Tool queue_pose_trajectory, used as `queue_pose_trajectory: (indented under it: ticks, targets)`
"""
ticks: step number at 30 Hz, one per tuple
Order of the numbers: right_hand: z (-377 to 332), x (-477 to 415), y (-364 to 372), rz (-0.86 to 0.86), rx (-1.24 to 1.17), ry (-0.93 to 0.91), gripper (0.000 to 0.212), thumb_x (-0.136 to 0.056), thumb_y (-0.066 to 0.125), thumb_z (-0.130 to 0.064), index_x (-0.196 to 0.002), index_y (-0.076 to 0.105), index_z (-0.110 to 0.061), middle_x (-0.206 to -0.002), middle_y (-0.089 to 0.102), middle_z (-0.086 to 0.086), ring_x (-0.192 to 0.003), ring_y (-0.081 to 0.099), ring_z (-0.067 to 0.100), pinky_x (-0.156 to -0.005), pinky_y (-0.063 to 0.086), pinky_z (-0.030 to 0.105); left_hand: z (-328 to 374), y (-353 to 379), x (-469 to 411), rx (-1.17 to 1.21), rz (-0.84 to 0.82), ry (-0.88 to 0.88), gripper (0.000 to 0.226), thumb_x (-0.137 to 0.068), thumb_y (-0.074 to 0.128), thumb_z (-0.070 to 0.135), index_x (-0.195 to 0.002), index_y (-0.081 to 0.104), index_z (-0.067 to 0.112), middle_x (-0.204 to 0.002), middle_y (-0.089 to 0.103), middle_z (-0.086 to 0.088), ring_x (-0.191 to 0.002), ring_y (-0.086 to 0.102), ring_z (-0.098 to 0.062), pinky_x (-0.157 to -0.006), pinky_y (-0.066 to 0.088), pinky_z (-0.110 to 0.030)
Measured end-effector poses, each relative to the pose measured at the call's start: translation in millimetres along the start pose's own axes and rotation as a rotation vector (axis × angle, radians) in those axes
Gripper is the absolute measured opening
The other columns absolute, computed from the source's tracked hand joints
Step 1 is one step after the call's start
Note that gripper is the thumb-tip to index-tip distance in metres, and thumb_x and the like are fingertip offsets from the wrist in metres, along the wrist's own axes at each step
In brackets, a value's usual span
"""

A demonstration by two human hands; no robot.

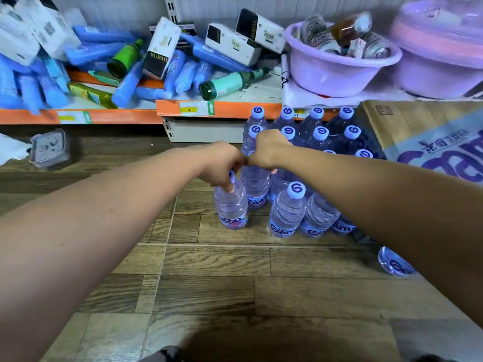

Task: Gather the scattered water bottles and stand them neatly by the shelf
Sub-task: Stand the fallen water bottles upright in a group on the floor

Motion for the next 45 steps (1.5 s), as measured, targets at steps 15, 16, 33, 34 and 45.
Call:
queue_pose_trajectory:
  ticks: [15, 16, 33, 34, 45]
  targets:
    - [19, -20, 5, -0.072, -0.073, 0.121, 0.037, -0.089, 0.053, -0.026, -0.054, 0.044, -0.014, -0.016, 0.037, -0.003, -0.042, 0.047, 0.014, -0.047, 0.038, 0.021, 28, 0, -9, 0.144, 0.12, 0.018, 0.024, -0.074, 0.073, 0.022, -0.08, 0.051, 0.016, -0.079, 0.056, -0.003, -0.076, 0.049, -0.02, -0.066, 0.037, -0.027]
    - [20, -21, 9, -0.092, -0.097, 0.123, 0.036, -0.089, 0.052, -0.025, -0.056, 0.045, -0.013, -0.017, 0.037, -0.003, -0.041, 0.047, 0.014, -0.047, 0.038, 0.02, 29, 3, -8, 0.156, 0.121, 0.022, 0.023, -0.075, 0.073, 0.022, -0.082, 0.053, 0.014, -0.081, 0.058, -0.005, -0.076, 0.048, -0.02, -0.066, 0.037, -0.026]
    - [22, -34, 23, -0.349, -0.483, 0.035, 0.043, -0.087, 0.064, -0.042, -0.108, 0.063, -0.005, -0.072, 0.057, 0.008, -0.049, 0.049, 0.014, -0.046, 0.045, 0.019, 40, 23, -27, 0.064, -0.002, 0.057, 0.045, -0.077, 0.069, 0.045, -0.104, 0.055, 0.012, -0.107, 0.058, -0.01, -0.105, 0.051, -0.027, -0.081, 0.043, -0.03]
    - [22, -35, 24, -0.365, -0.492, 0.032, 0.046, -0.088, 0.063, -0.041, -0.113, 0.061, -0.002, -0.074, 0.057, 0.009, -0.05, 0.051, 0.015, -0.048, 0.048, 0.02, 39, 24, -29, 0.041, -0.055, 0.04, 0.05, -0.077, 0.068, 0.048, -0.11, 0.055, 0.012, -0.112, 0.058, -0.01, -0.105, 0.051, -0.026, -0.083, 0.043, -0.03]
    - [57, 16, -52, -0.146, -0.113, -0.091, 0.034, -0.099, 0.041, -0.035, -0.082, 0.051, -0.008, -0.108, 0.068, 0.021, -0.089, 0.058, 0.027, -0.091, 0.046, 0.035, 75, -10, -44, -0.063, -0.314, 0.132, 0.054, -0.085, 0.047, 0.059, -0.118, 0.057, 0.017, -0.119, 0.061, -0.003, -0.11, 0.055, -0.022, -0.095, 0.042, -0.028]
Point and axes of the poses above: each hand's wrist, its own x-axis away from the middle knuckle, its own y-axis out of the palm, z = x × y, the point moved 8 cm from there along -x, towards the middle knuckle
